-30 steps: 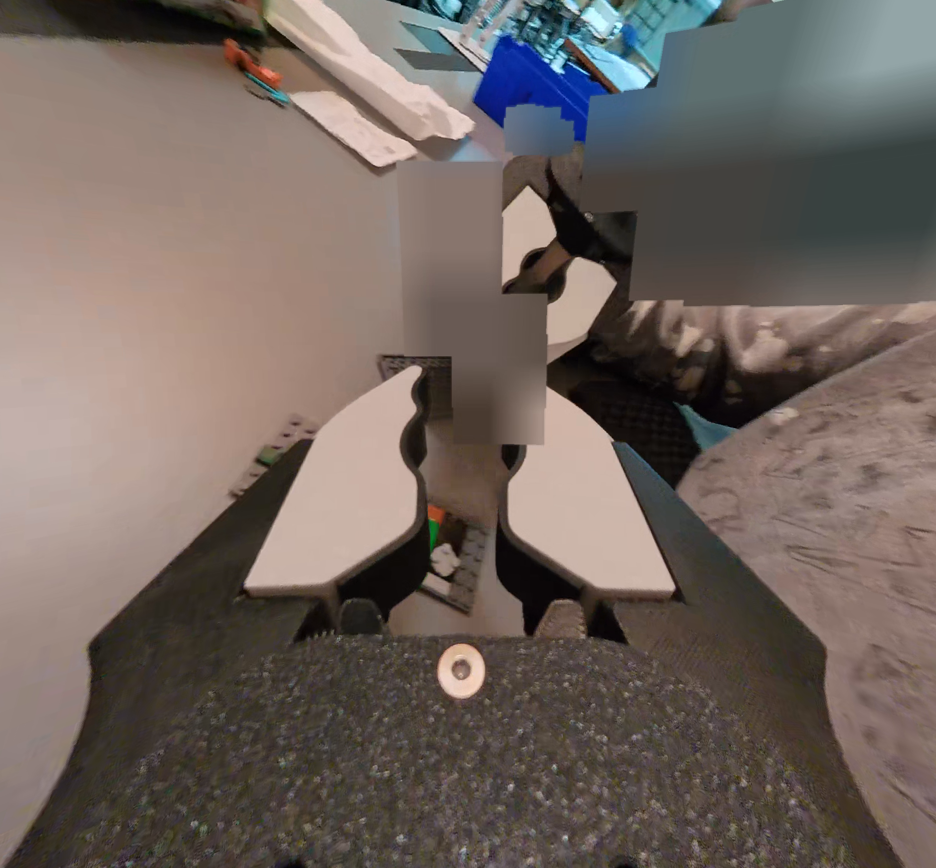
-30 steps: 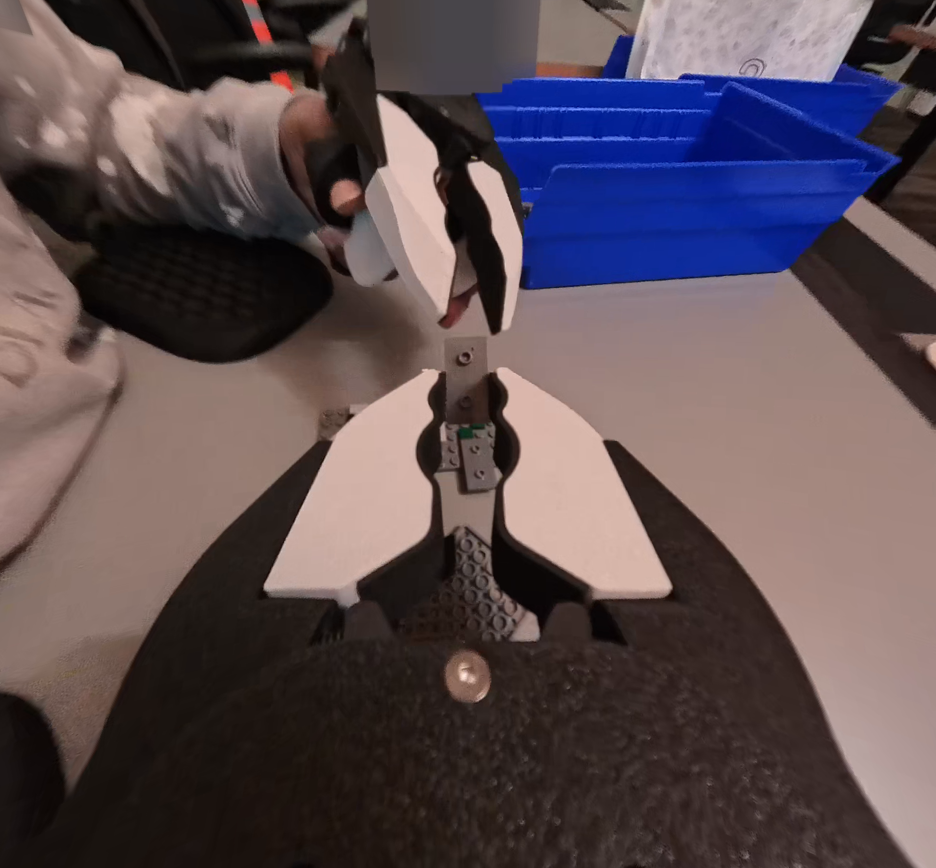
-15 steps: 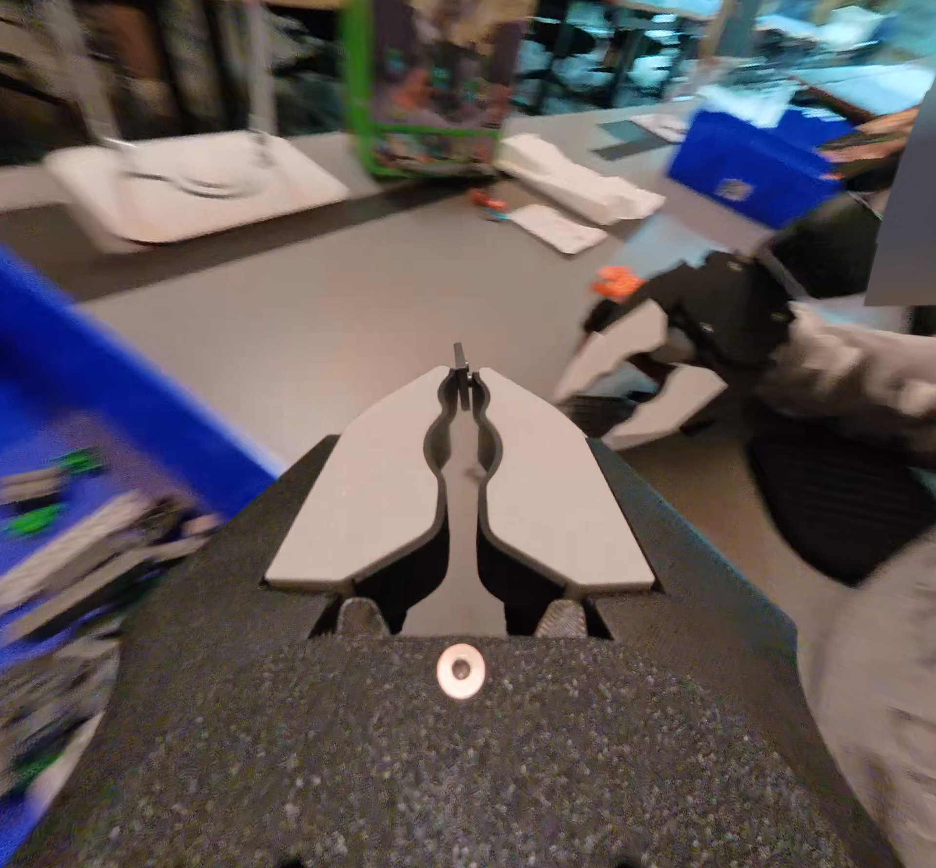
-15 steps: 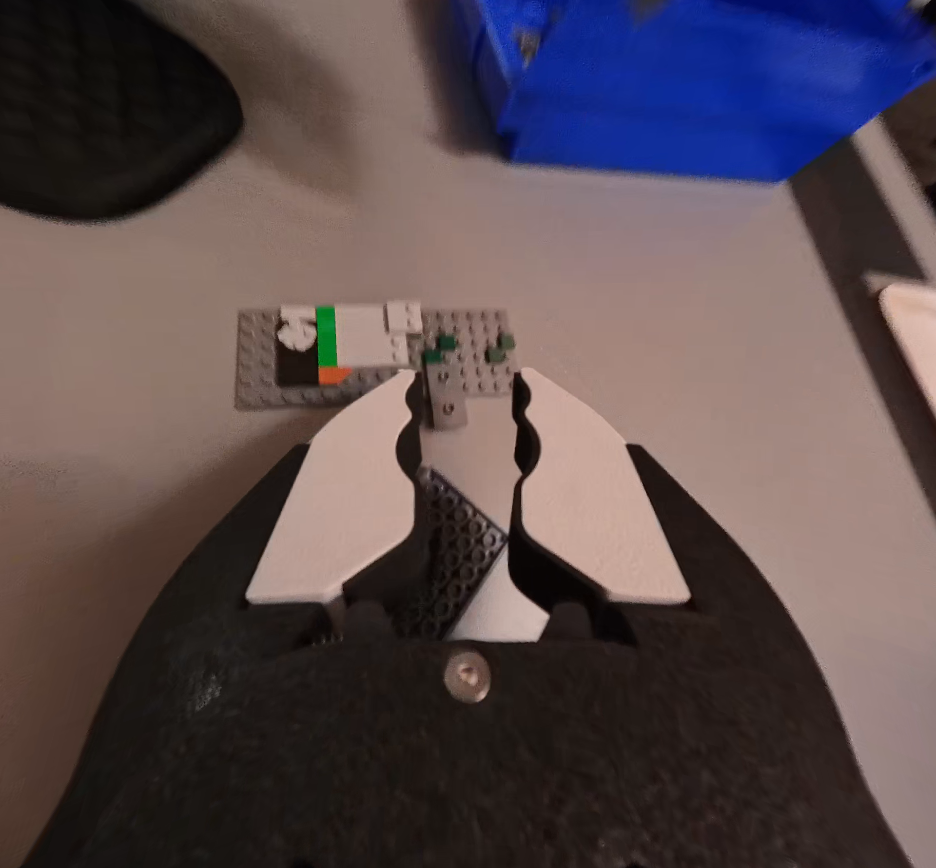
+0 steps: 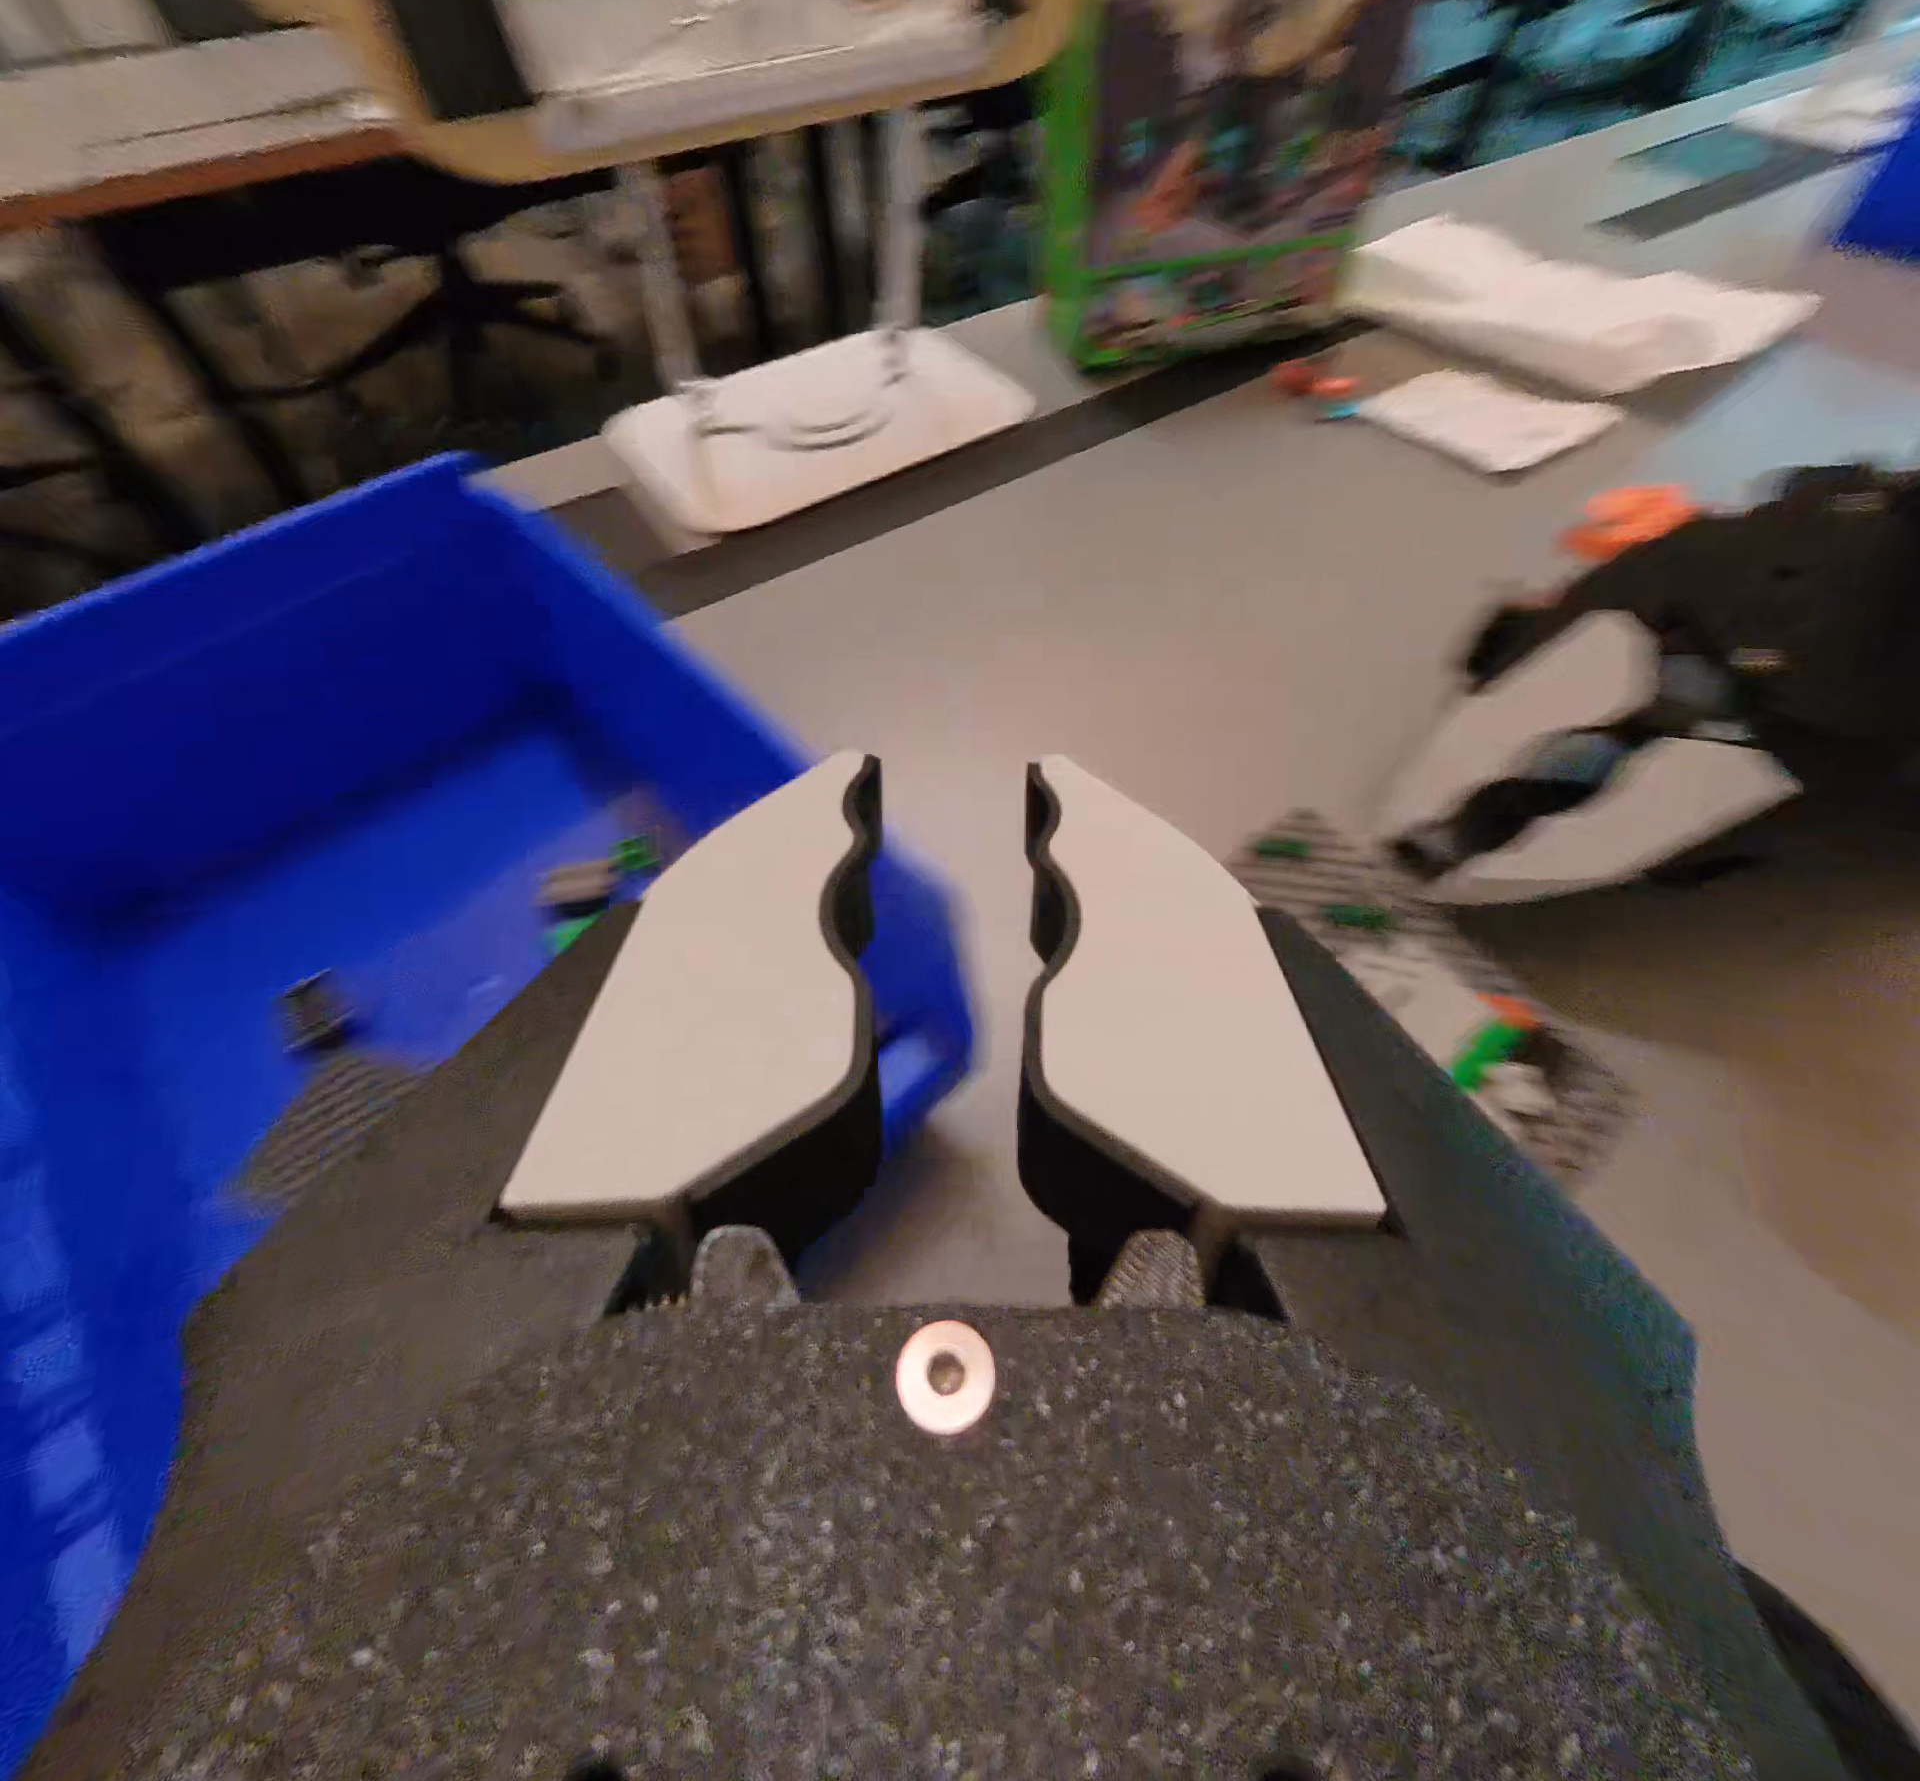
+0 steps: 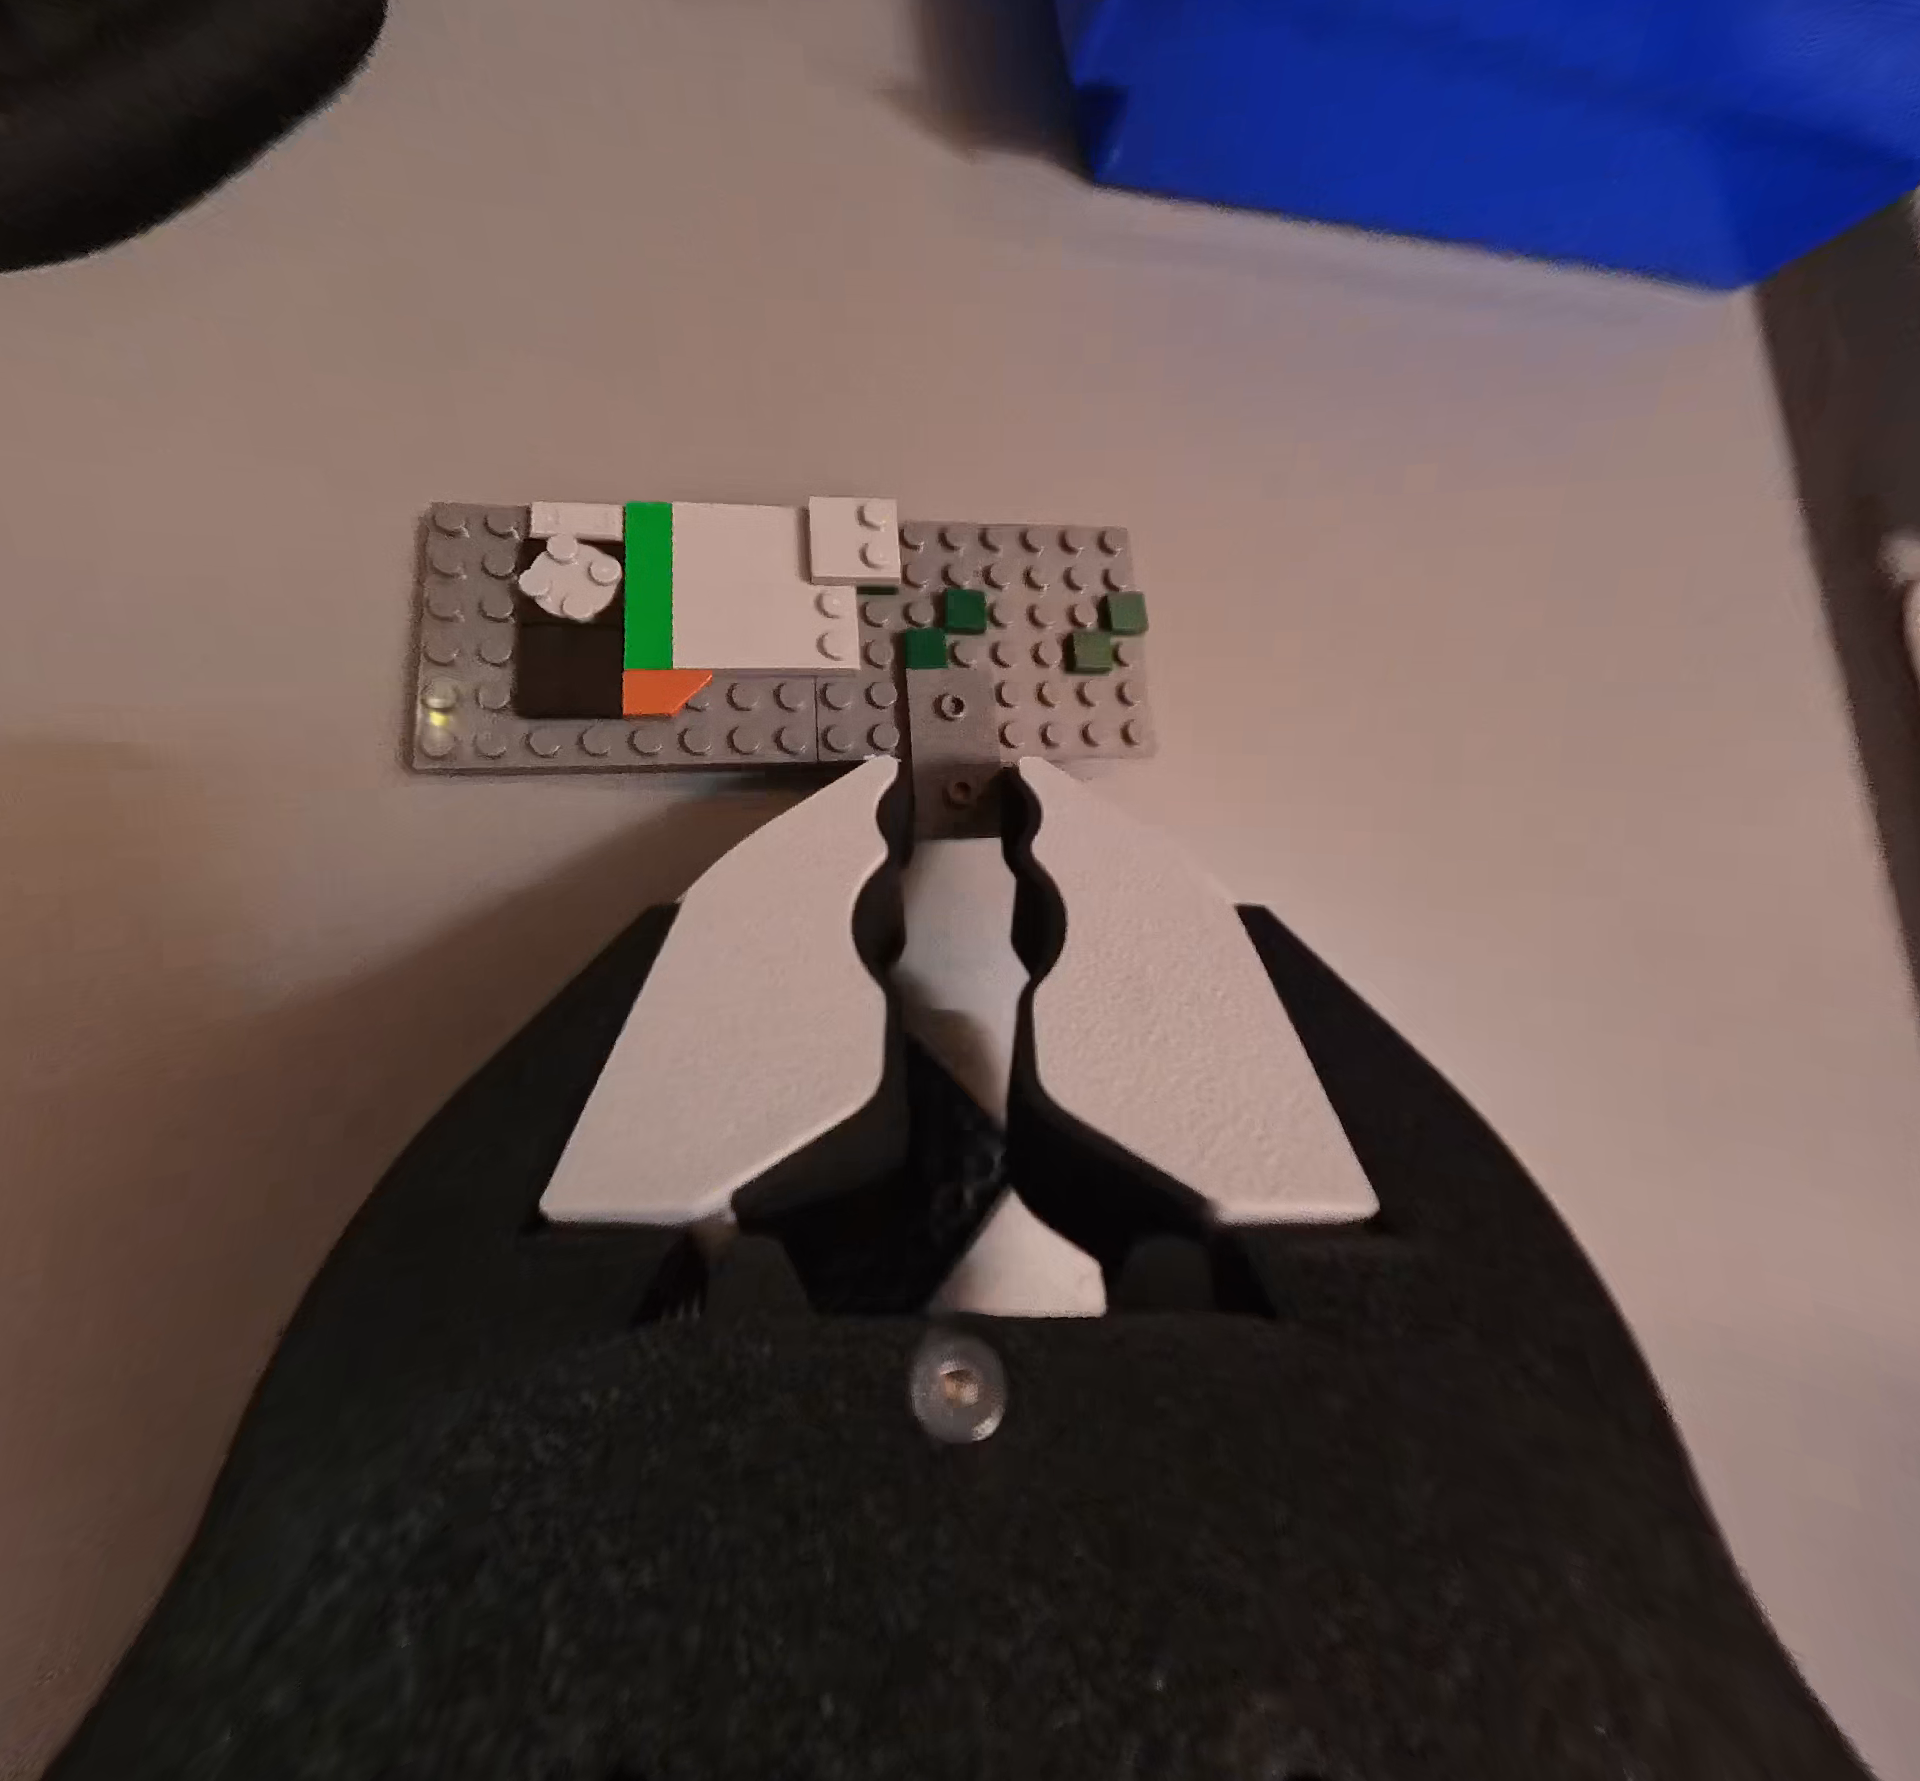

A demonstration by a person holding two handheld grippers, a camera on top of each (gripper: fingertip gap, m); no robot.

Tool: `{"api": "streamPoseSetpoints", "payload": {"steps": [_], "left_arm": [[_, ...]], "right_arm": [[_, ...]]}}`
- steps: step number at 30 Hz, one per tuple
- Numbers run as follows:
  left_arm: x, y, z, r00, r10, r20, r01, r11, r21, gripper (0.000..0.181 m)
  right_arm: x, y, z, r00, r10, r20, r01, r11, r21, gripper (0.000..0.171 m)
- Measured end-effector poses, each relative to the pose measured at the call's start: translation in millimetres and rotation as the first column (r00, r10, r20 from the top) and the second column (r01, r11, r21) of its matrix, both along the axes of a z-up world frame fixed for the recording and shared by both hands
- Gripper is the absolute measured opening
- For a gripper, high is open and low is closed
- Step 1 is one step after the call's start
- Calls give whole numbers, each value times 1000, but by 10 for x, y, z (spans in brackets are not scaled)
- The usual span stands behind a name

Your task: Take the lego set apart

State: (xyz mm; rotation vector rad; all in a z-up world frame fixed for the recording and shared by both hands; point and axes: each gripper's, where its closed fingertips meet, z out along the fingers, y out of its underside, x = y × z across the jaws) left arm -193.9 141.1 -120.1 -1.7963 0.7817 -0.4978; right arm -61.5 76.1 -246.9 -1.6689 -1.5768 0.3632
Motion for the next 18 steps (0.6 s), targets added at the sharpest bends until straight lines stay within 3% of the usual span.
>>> {"api": "streamPoseSetpoints", "payload": {"steps": [3,7,9,12,13,16,18], "left_arm": [[511,-364,-133,966,-246,78,254,958,-130,24],[863,-569,-598,925,-369,91,377,862,-339,37],[1012,-632,-671,897,-378,228,441,792,-421,39],[1183,-683,-567,818,-338,466,552,689,-469,26],[1194,-650,-583,815,-321,482,552,681,-481,9],[1229,-648,-500,755,-282,592,618,608,-498,5],[1250,-652,-490,750,-288,596,626,602,-497,6]], "right_arm": [[10,29,176,999,24,-42,-17,987,162,16],[40,21,382,992,28,-122,6,964,265,16],[64,5,493,989,38,-142,9,949,315,16],[90,-13,573,992,47,-121,3,923,384,16],[98,-17,601,992,46,-116,5,912,410,16],[129,-29,713,994,42,-102,14,868,496,15],[151,-33,738,998,33,-50,2,820,572,16]]}}
